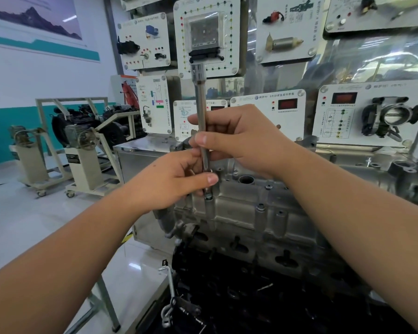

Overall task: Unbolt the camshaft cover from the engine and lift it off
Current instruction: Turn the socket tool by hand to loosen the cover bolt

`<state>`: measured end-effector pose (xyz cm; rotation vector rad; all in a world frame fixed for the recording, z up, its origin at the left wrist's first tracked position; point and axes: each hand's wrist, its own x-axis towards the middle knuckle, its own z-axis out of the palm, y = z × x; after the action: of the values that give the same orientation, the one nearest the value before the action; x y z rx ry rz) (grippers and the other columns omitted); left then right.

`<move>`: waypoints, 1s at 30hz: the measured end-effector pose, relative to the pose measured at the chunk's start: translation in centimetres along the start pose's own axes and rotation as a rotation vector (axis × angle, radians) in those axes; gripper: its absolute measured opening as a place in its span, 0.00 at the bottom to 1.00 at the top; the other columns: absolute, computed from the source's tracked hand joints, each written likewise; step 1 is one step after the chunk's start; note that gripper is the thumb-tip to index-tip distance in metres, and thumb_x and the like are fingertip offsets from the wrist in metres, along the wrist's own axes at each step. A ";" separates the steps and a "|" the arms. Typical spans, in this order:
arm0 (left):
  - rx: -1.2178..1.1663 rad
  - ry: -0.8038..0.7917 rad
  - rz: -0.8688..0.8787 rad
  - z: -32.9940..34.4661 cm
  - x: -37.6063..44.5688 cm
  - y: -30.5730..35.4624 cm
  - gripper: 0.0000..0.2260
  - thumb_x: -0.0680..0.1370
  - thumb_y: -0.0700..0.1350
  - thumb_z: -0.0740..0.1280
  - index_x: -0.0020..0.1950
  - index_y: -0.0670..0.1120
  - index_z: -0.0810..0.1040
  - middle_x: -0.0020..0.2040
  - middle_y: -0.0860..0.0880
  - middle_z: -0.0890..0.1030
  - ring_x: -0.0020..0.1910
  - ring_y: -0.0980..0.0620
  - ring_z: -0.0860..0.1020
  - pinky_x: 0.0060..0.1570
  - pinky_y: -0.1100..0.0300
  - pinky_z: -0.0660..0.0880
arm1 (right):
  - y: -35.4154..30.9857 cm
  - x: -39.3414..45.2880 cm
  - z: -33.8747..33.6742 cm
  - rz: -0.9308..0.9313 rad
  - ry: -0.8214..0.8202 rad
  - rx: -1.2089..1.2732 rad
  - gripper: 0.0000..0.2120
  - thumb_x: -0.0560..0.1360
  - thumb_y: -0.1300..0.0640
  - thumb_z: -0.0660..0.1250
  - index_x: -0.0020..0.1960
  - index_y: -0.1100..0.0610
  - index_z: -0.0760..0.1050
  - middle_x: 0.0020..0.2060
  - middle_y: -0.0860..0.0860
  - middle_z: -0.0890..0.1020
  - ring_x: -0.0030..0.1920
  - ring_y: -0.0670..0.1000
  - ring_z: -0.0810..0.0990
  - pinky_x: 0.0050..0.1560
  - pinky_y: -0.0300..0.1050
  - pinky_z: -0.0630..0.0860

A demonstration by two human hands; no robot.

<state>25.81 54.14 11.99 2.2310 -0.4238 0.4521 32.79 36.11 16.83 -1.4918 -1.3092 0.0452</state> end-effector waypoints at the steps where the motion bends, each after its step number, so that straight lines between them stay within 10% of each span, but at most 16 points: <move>1: 0.003 0.018 -0.028 0.0 0.1 0.0 0.06 0.75 0.58 0.72 0.48 0.59 0.83 0.42 0.45 0.83 0.40 0.56 0.85 0.44 0.49 0.83 | 0.0 0.0 0.1 -0.006 0.021 -0.018 0.12 0.76 0.61 0.73 0.52 0.44 0.81 0.47 0.59 0.85 0.50 0.58 0.86 0.51 0.50 0.84; 4: 0.051 0.009 -0.058 -0.1 0.2 -0.2 0.19 0.76 0.59 0.73 0.52 0.43 0.81 0.43 0.44 0.83 0.40 0.55 0.85 0.47 0.42 0.81 | 0.1 0.2 0.1 -0.010 0.065 -0.056 0.09 0.74 0.60 0.75 0.51 0.48 0.83 0.42 0.56 0.86 0.43 0.52 0.85 0.43 0.44 0.84; 10: 0.000 -0.083 -0.071 -0.8 0.0 0.1 0.12 0.77 0.56 0.68 0.47 0.48 0.82 0.39 0.53 0.84 0.39 0.57 0.84 0.36 0.62 0.79 | 0.2 0.2 -0.5 0.029 -0.020 0.054 0.13 0.76 0.65 0.72 0.55 0.50 0.81 0.43 0.55 0.87 0.46 0.51 0.87 0.51 0.52 0.84; 13: 0.030 -0.057 -0.075 -0.6 0.3 0.0 0.19 0.74 0.58 0.68 0.51 0.43 0.81 0.43 0.51 0.84 0.42 0.55 0.85 0.36 0.59 0.80 | 0.3 0.1 -0.3 0.027 -0.026 0.088 0.15 0.77 0.66 0.71 0.58 0.48 0.79 0.45 0.52 0.88 0.50 0.53 0.87 0.54 0.55 0.83; 17: 0.017 -0.051 -0.068 -0.5 0.4 -0.3 0.03 0.78 0.53 0.70 0.45 0.62 0.81 0.40 0.56 0.84 0.41 0.56 0.85 0.35 0.59 0.80 | 0.1 0.1 0.1 -0.010 0.060 0.007 0.14 0.74 0.60 0.76 0.56 0.47 0.81 0.46 0.59 0.86 0.48 0.54 0.85 0.52 0.59 0.83; 23: -0.023 -0.045 -0.093 -0.3 0.2 -0.1 0.05 0.76 0.58 0.70 0.49 0.60 0.82 0.41 0.57 0.84 0.42 0.56 0.85 0.36 0.61 0.78 | 0.1 0.4 -0.1 -0.010 0.075 -0.010 0.13 0.75 0.65 0.74 0.55 0.52 0.81 0.45 0.66 0.83 0.44 0.54 0.84 0.50 0.52 0.85; 30: 0.051 -0.038 -0.053 -0.6 0.0 -0.1 0.12 0.78 0.57 0.70 0.50 0.49 0.82 0.39 0.50 0.84 0.37 0.52 0.83 0.35 0.55 0.80 | 0.2 0.1 -0.3 0.016 -0.036 0.153 0.15 0.78 0.70 0.67 0.60 0.54 0.78 0.45 0.53 0.87 0.50 0.53 0.87 0.53 0.50 0.83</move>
<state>25.74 54.68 12.33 2.2979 -0.3758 0.3978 33.16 36.07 16.85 -1.3765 -1.2925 0.1796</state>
